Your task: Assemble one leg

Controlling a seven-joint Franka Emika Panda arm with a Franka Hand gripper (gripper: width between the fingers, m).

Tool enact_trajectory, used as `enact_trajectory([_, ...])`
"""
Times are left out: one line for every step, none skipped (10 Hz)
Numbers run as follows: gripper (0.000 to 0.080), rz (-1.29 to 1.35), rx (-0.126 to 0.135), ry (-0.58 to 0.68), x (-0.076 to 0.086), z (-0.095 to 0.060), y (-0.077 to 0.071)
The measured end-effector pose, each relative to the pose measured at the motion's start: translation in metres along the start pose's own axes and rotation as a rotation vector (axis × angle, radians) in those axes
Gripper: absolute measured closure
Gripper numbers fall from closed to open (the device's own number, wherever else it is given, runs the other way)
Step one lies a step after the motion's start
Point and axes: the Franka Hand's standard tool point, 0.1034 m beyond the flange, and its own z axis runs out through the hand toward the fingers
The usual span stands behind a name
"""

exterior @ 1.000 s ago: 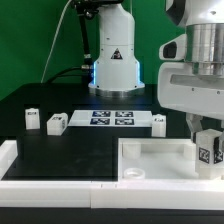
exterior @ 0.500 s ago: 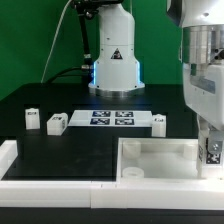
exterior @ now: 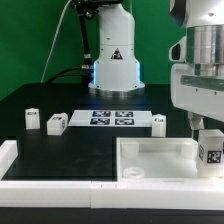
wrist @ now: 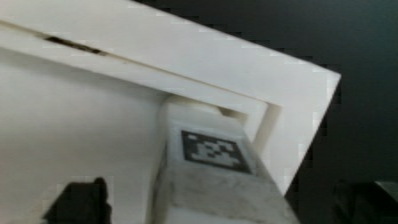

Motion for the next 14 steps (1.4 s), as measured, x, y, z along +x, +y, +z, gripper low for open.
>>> enact_trajectory([0.0159,-0.133,0.002,0.000,-0.003,0.001,0.000])
enact_trajectory([0.0151,-0.264,0.004,-0.001,-0.004,0.001,0.000])
enact_trajectory([0.0151,-0.423,0.013,0.007,-0.001,0.002,0.000])
enact_trajectory([0.0151,-0.533,0.013,0.009,-0.001,0.001,0.000])
enact_trajectory([0.0151,-0.645,0.014,0.015,0.000,0.001,-0.001])
enact_trajectory([0.0151,-0.790,0.014,0.027,0.002,0.000,-0.003])
enact_trajectory([0.0151,-0.882,0.012,0.028,0.003,0.000,-0.002])
enact_trajectory([0.0151,-0.909,0.012,0.029,0.005,0.000,-0.002])
enact_trajectory([0.0151,-0.981,0.007,0.034,0.008,-0.001,-0.002])
enact_trajectory([0.0151,-0.959,0.007,0.034,0.008,0.000,-0.002])
enact_trajectory([0.0151,-0.959,0.007,0.034,0.008,0.000,-0.002])
enact_trajectory([0.0253,-0.959,0.007,0.034,0.008,0.000,-0.002])
enact_trajectory([0.0388,-0.958,0.007,0.034,0.008,0.000,-0.002])
enact_trajectory([0.0388,-0.956,0.007,0.034,0.008,0.000,-0.002])
